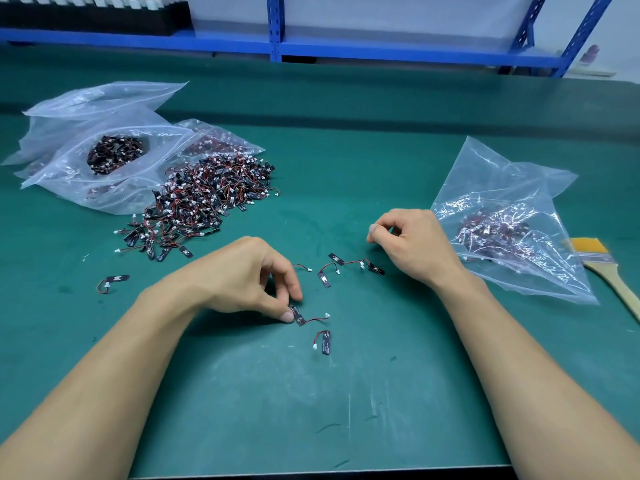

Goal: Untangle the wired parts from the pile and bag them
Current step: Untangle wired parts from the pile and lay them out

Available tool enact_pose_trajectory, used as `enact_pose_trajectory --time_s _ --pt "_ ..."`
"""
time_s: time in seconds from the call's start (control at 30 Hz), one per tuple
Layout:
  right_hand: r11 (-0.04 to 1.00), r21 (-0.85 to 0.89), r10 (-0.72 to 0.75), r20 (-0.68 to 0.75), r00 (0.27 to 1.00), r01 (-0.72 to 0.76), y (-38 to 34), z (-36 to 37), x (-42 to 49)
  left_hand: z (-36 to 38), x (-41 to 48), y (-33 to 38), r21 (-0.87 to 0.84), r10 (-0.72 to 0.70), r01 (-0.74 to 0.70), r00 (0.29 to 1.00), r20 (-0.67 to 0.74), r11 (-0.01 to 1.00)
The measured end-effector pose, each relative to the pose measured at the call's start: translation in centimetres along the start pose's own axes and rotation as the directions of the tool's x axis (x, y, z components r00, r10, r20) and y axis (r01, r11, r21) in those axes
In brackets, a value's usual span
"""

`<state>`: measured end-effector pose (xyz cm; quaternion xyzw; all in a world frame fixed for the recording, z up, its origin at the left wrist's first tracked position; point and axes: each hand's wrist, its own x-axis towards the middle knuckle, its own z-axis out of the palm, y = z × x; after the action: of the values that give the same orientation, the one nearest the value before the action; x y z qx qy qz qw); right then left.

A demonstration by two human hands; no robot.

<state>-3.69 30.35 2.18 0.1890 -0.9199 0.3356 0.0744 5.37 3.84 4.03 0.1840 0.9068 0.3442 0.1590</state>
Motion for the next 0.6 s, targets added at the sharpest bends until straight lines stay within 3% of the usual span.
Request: enact_pose_trajectory --time_s 0.17,0.33,0.6 --pt "1.000 -0.002 -0.005 -0.010 1.000 0.005 0.0 0.0 0.0 0.6 -0.2 0.9 -0.079 0.076 -0.076 0.997 -0.004 0.994" --pt "1.000 0.006 -0.007 -0.012 1.000 0.007 0.0 0.0 0.0 2.4 0.6 2.2 0.045 0.142 -0.142 0.990 0.018 0.989" --pt "1.000 -0.001 -0.027 -0.018 0.999 0.027 0.1 0.1 0.0 3.2 1.1 2.2 0.114 0.255 -0.239 0.953 -0.162 0.964"
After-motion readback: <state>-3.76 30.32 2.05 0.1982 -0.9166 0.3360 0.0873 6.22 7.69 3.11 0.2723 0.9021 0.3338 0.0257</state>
